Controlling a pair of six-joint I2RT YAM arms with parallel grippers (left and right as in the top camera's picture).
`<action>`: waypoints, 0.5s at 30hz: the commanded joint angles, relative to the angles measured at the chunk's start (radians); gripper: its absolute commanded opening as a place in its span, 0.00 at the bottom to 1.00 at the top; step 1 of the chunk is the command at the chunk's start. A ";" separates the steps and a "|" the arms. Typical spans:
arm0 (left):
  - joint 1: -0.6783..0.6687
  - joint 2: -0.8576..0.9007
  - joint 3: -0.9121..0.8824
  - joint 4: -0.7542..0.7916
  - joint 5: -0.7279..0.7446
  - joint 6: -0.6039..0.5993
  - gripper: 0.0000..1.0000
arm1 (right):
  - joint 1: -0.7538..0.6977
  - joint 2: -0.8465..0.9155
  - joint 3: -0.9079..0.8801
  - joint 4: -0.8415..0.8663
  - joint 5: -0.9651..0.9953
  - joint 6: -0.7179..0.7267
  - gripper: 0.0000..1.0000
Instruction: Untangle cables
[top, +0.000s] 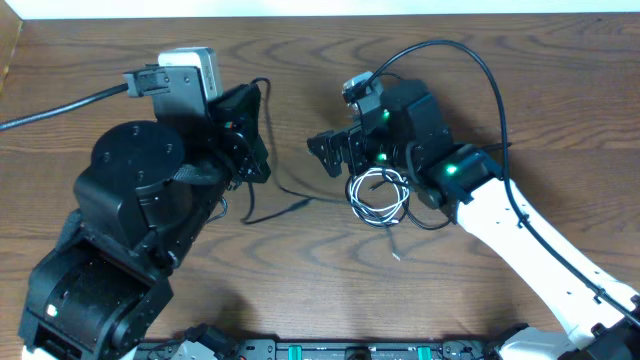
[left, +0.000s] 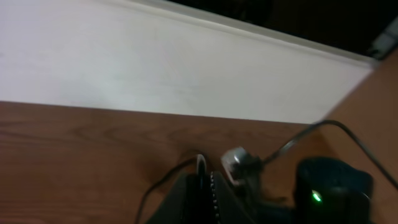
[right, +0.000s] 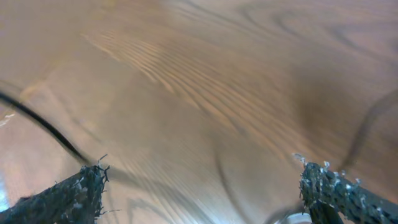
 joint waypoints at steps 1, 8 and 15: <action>0.005 -0.008 0.017 0.002 0.064 -0.089 0.08 | -0.007 -0.008 0.002 0.053 -0.245 -0.118 0.99; 0.005 -0.008 0.017 0.002 0.064 -0.101 0.07 | -0.005 -0.008 0.002 0.127 -0.288 -0.126 0.98; 0.005 -0.008 0.017 0.002 0.060 -0.115 0.08 | 0.001 -0.008 0.002 0.132 -0.371 -0.128 0.91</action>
